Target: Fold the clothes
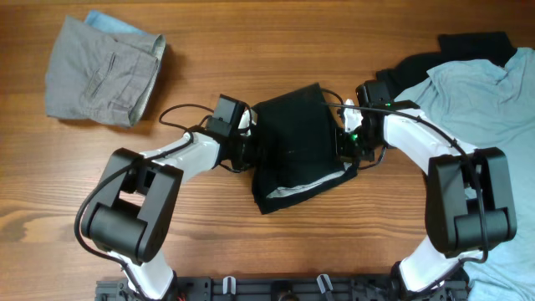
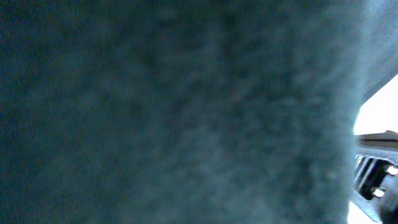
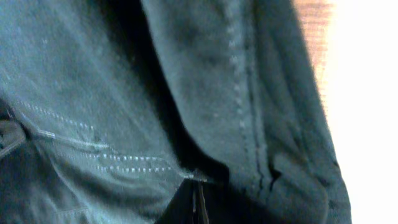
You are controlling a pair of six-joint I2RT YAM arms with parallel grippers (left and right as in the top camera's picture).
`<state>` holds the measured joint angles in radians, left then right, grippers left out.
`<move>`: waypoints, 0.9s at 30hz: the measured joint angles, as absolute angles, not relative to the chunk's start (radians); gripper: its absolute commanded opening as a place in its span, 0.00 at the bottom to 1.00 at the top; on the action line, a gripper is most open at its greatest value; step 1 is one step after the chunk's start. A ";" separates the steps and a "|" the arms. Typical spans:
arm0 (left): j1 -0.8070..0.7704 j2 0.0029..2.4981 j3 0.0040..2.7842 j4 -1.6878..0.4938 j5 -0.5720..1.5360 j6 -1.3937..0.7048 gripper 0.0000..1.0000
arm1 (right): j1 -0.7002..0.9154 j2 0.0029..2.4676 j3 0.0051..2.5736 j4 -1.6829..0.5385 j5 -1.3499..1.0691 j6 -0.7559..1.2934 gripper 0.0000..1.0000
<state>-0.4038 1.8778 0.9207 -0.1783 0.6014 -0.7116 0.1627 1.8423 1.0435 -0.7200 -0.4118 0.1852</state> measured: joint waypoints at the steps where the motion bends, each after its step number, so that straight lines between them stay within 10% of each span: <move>1: -0.398 1.878 0.921 -0.188 0.614 -0.701 0.04 | 0.163 1.836 1.044 -0.746 -0.412 0.177 0.06; 13: -0.125 1.771 1.216 -0.649 0.695 -0.427 0.04 | 0.166 1.396 1.069 -0.770 -0.411 0.168 0.06; 27: 0.260 1.676 1.517 -0.424 0.582 -0.463 0.04 | 0.166 1.359 1.072 -0.793 -0.401 0.225 0.05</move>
<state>0.2600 1.6764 1.5166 -0.4244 0.5823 -0.4625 0.1658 1.3586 1.0718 -0.7929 -0.4011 0.2249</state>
